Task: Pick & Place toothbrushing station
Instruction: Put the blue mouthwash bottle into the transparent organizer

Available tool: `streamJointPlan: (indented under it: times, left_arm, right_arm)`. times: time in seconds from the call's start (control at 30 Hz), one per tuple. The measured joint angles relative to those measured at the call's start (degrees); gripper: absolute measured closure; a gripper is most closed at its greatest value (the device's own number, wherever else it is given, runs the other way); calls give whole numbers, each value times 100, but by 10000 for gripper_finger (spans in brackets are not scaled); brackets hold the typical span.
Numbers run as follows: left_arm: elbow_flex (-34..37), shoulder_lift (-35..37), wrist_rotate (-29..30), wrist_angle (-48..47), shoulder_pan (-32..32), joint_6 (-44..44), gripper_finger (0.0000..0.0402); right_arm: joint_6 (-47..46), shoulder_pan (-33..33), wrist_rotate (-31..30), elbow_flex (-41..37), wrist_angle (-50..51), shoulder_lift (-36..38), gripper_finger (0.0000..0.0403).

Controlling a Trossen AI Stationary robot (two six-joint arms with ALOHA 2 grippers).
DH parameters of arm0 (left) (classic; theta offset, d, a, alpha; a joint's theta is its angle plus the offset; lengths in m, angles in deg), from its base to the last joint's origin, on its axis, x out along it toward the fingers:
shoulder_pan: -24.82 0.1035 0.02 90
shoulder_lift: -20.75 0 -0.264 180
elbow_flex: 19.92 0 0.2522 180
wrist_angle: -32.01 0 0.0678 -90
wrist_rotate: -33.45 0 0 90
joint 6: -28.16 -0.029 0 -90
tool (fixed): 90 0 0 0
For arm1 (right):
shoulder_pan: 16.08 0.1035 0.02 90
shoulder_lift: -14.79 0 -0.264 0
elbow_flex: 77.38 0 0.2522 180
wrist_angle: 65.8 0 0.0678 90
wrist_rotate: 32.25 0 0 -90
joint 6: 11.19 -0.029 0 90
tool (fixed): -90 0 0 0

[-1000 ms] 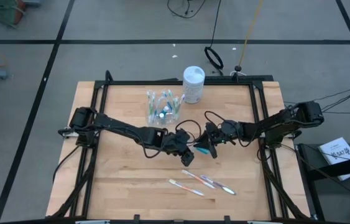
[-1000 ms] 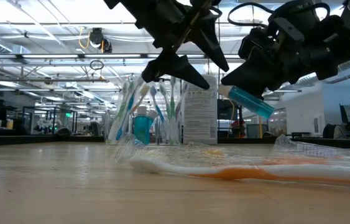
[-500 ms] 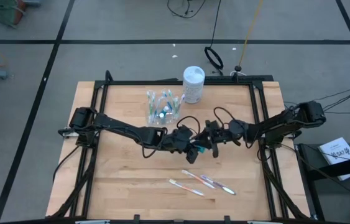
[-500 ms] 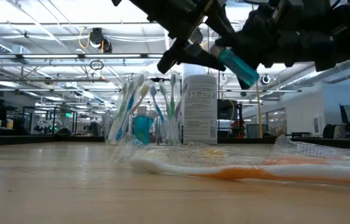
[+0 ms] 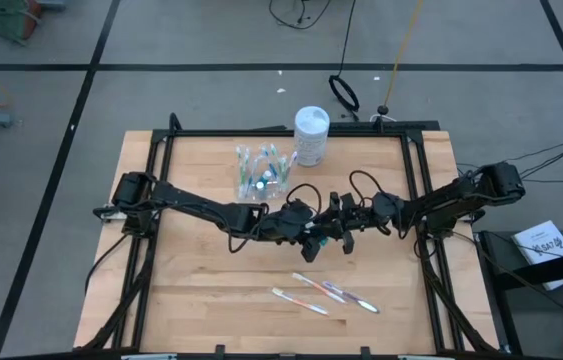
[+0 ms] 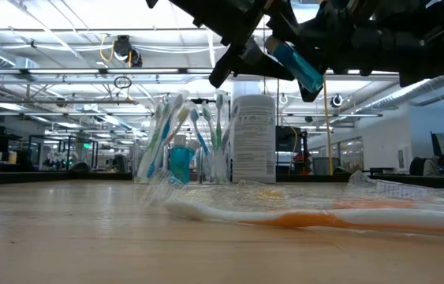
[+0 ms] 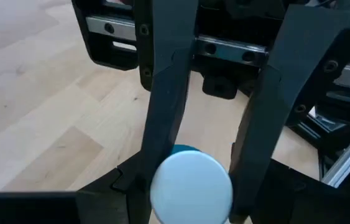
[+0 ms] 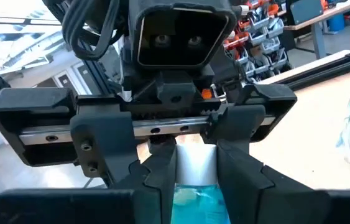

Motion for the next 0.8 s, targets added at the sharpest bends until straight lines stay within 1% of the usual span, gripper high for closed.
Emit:
streamJointPlan:
  times: [0.07,0.17,0.27,0.4,0.47,0.57,0.7,0.8]
  left_arm:
    - [0,0,-39,-59,18,41,195]
    - [0,0,-369,-152,76,96,206]
    - [-2,1,-510,-164,107,20,243]
    - [-2,1,-426,-225,128,-39,299]
    - [0,1,-410,-239,124,-74,316]
    - [0,2,-402,-293,126,-75,317]
    - [0,2,-382,-412,126,-43,295]
    - [0,2,-365,-499,135,-10,288]
  right_arm:
    - [2,0,0,0,30,0,311]
    - [11,0,2,0,65,-2,308]
    - [2,0,-20,0,57,-2,298]
    - [12,0,-106,-4,75,-2,287]
    - [59,5,-101,-4,81,-2,284]
    - [176,4,-110,-4,138,0,283]
    - [208,4,-118,-2,164,-2,282]
    - [222,-45,-121,-2,193,-2,282]
